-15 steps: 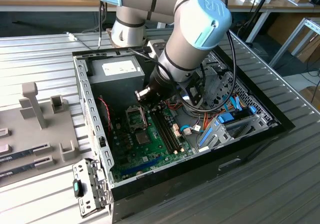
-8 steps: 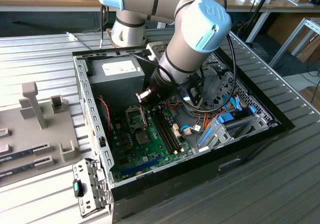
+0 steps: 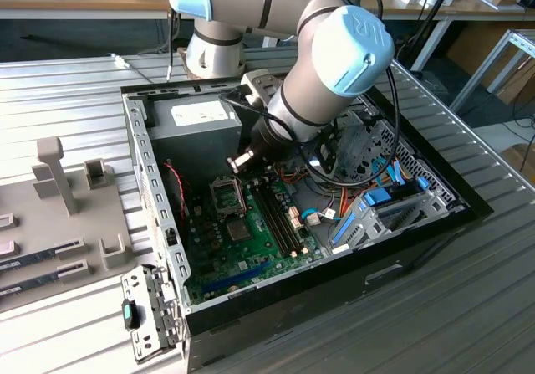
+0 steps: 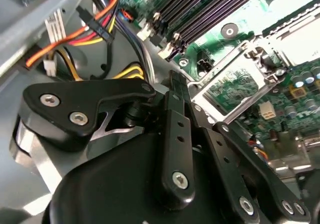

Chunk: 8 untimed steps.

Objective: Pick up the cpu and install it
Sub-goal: 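Close the cpu cover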

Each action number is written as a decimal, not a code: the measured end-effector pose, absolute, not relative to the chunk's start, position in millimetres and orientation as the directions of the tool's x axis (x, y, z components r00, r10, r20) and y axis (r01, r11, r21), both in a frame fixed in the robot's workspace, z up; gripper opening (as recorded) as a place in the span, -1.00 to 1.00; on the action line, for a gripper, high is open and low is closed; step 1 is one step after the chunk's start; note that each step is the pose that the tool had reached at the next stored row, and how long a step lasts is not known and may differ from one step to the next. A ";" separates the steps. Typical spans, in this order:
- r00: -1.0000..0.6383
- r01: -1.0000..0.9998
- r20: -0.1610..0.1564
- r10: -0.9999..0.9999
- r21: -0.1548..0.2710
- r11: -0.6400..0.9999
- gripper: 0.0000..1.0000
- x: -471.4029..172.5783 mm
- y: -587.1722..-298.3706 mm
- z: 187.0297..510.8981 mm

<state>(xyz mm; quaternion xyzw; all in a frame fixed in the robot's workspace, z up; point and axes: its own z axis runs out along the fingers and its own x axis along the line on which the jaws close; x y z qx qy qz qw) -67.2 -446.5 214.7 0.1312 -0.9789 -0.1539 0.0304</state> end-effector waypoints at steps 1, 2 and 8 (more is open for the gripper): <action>-0.959 -0.264 0.018 -0.283 0.312 0.913 -0.79 -67.3 -446.5 214.1; -0.953 -0.282 0.018 -0.302 0.314 0.907 -0.79 -67.2 -446.5 213.0; -0.921 -0.364 0.016 -0.389 0.318 0.876 -0.79 -64.8 -446.1 206.4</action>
